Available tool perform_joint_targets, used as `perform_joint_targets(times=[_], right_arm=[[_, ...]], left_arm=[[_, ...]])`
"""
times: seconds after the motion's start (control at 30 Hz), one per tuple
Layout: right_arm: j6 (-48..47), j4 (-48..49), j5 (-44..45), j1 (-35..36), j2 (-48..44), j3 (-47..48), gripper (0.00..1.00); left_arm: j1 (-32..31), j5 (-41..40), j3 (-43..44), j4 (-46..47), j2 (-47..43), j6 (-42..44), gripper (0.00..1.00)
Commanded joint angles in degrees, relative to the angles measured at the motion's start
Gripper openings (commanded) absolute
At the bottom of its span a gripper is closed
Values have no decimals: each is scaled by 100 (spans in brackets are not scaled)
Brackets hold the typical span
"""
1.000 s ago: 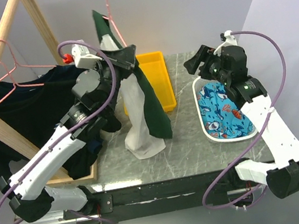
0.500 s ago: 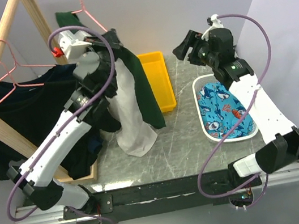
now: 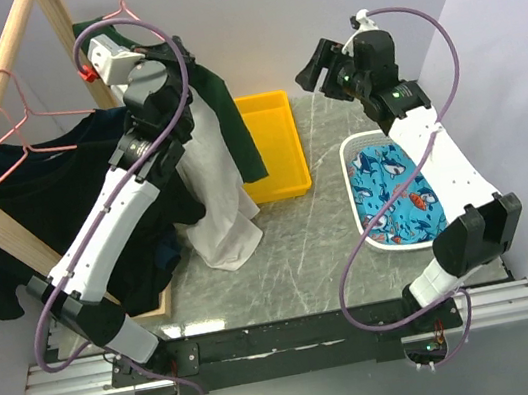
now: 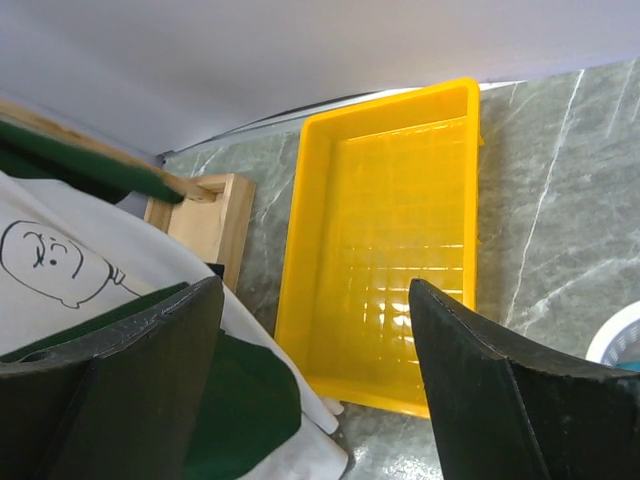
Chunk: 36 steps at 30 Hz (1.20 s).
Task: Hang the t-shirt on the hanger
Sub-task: Place the hanger at the clothesline.
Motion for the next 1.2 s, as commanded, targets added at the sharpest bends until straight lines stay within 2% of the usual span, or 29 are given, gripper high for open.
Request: perform_joint_targets(times=[0.0, 0.47, 0.77, 1.17], right_arm=[[-159, -55, -62, 30, 101, 473, 83], [-211, -170, -229, 30, 329, 694, 83], [-194, -240, -282, 145, 496, 869, 83], [-264, -389, -168, 312, 654, 984, 83]], left_arm=[[173, 108, 498, 159, 20, 24, 1], [551, -340, 411, 254, -50, 33, 1], [770, -692, -292, 702, -542, 15, 1], [1210, -666, -749, 659, -982, -328, 1]])
